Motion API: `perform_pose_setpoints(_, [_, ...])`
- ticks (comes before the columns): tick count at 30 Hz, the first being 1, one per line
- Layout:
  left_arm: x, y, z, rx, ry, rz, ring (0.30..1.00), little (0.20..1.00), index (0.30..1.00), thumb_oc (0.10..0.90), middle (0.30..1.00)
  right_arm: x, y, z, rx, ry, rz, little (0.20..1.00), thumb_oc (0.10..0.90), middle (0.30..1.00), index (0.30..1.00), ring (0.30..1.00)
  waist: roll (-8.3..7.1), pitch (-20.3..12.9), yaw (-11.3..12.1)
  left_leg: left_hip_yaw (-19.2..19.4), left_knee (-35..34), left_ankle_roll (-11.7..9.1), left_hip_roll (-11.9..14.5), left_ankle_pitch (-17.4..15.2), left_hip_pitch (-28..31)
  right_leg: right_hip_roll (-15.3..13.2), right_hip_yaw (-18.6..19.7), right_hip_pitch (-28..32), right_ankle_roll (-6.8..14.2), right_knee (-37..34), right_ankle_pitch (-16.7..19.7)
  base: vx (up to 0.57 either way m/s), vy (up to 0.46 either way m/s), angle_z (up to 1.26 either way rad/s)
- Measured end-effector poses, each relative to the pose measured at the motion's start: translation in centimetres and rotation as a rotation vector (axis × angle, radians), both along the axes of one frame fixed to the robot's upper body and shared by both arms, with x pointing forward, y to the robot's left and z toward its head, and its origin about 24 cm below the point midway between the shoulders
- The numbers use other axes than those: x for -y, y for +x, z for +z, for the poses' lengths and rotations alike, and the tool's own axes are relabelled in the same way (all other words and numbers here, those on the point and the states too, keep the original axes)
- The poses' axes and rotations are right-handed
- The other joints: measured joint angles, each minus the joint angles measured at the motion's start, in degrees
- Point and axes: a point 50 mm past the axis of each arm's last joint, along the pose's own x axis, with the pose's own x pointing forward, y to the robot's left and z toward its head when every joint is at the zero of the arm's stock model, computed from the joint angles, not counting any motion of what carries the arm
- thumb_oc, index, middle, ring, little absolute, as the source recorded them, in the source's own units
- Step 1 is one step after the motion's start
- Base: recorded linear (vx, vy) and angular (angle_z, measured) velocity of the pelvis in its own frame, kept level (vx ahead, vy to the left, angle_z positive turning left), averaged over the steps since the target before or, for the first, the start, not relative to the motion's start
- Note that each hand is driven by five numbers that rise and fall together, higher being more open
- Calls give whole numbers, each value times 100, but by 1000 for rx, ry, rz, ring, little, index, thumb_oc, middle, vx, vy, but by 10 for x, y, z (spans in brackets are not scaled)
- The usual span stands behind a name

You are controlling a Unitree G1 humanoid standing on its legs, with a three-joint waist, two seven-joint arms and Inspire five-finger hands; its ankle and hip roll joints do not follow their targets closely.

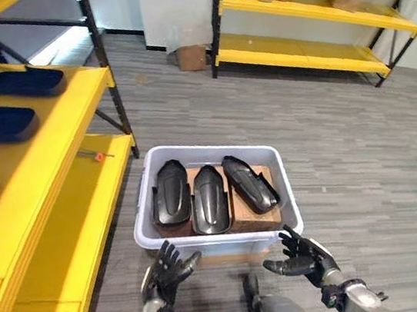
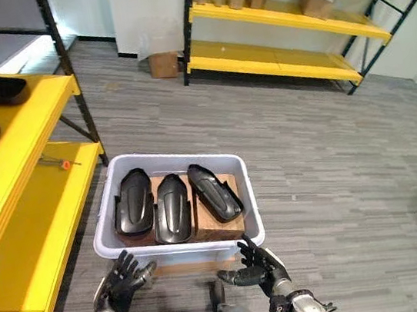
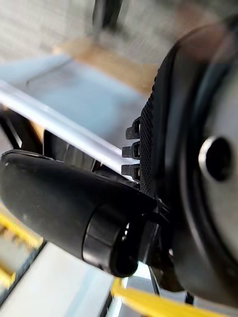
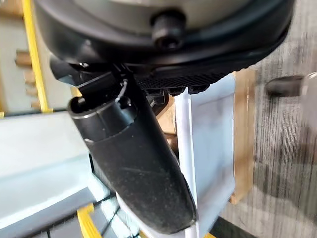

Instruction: Move parts from the plastic box to the shelf.

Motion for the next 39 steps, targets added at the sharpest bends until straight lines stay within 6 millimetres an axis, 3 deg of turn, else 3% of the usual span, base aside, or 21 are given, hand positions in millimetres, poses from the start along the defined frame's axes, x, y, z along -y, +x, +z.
perform_pose_setpoints(2, [9,-10,-5,-27,-20,-24,1000,1000,1000,900,1000,10,-9,-4,-28,-21,-54,1000,900,1000,1000,1000,157,-109,-61,-125,-420,-27,-41,122,297,23,-8,504,-76,-384,67,137,-83,29])
perform_pose_setpoints(3, [10,-12,-6,-26,-29,-34,1000,1000,1000,900,1000,13,-10,-4,-33,-35,-57,1000,900,1000,1000,1000,172,-161,-37,-132,-560,-76,-77,165,405,16,-14,789,-98,-650,268,136,-93,8])
perform_pose_setpoints(4, [14,-9,-6,-22,-46,-33,1000,1000,1000,900,1000,16,-3,-1,-21,-73,-34,1000,900,1000,1000,1000,246,-207,-46,-103,-658,-186,-92,202,479,49,4,1175,-450,-1142,743,106,-87,-4])
perform_pose_setpoints(6, [18,-3,-3,-1,-55,-41,1000,1000,1000,900,1000,15,7,4,11,-100,-7,1000,900,1000,1000,1000,206,-190,-42,-78,-292,-318,-131,158,330,-13,14,1420,-553,-1416,815,63,-69,-7])
perform_pose_setpoints(8, [24,6,2,34,-71,-52,1000,1000,1000,900,1000,19,12,8,28,-132,8,1000,900,1000,1000,1000,282,-241,-59,-90,-683,-237,-81,151,332,71,17,1463,-538,-1443,755,41,-57,-2])
perform_pose_setpoints(9, [27,14,7,65,-80,-65,1000,1000,1000,900,1000,23,16,12,44,-155,15,1000,900,1000,1000,1000,383,-237,-57,-81,-915,-260,63,393,318,196,8,1459,-519,-1444,729,33,-47,-7])
perform_pose_setpoints(13, [28,19,13,95,-86,-80,1000,1000,1000,900,1000,24,15,11,30,-195,23,1000,900,1000,1000,1000,229,-290,-61,-59,-1306,-282,137,601,549,245,9,1508,-429,-1452,598,42,-56,-4])
perform_pose_setpoints(17, [26,8,8,65,-86,-65,1000,1000,1000,900,1000,25,7,7,9,-270,57,1000,900,1000,1000,1000,225,-294,-57,-59,-1371,-308,139,659,603,249,0,1494,-429,-1452,600,29,-55,1])
perform_pose_setpoints(21, [22,-2,4,34,-82,-47,1000,1000,1000,900,1000,32,12,12,49,-444,122,1000,900,1000,1000,1000,230,-293,-8,-56,-1370,-311,152,681,608,252,-11,1505,-428,-1460,599,13,-50,1])
perform_pose_setpoints(25, [18,-6,3,17,-65,-33,1000,1000,1000,900,1000,47,27,39,218,-731,192,1000,900,1000,1000,1000,253,-289,75,-39,-1368,-322,173,692,537,259,-19,1470,-427,-1493,595,-14,-80,-1])
perform_pose_setpoints(26, [16,-5,4,21,-61,-32,1000,1000,1000,900,1000,53,36,56,304,-848,223,1000,900,1000,1000,1000,267,-287,110,-39,-1367,-329,172,697,497,262,-22,1421,-423,-1492,599,-31,-59,-2])
perform_pose_setpoints(31, [13,-4,6,27,-49,-38,1000,1000,1000,900,1000,60,70,105,581,-1118,234,1000,900,1000,1000,1000,316,-253,167,-53,-1349,-373,197,748,341,283,-33,1282,-418,-1493,636,-42,-52,1])
perform_pose_setpoints(33, [14,11,13,73,-46,-56,1000,1000,1000,900,1000,58,97,148,784,-1297,245,1000,900,1000,1000,1000,389,-82,295,-61,-1240,-402,185,778,96,279,-50,1054,-399,-1477,719,-121,-82,1])
perform_pose_setpoints(39, [16,33,26,152,-74,-49,1000,1000,1000,900,1000,43,123,192,982,-1400,228,1000,900,1000,1000,1000,437,278,491,-87,-1155,-454,193,840,-274,288,-68,734,-456,-1450,820,-89,-19,3])
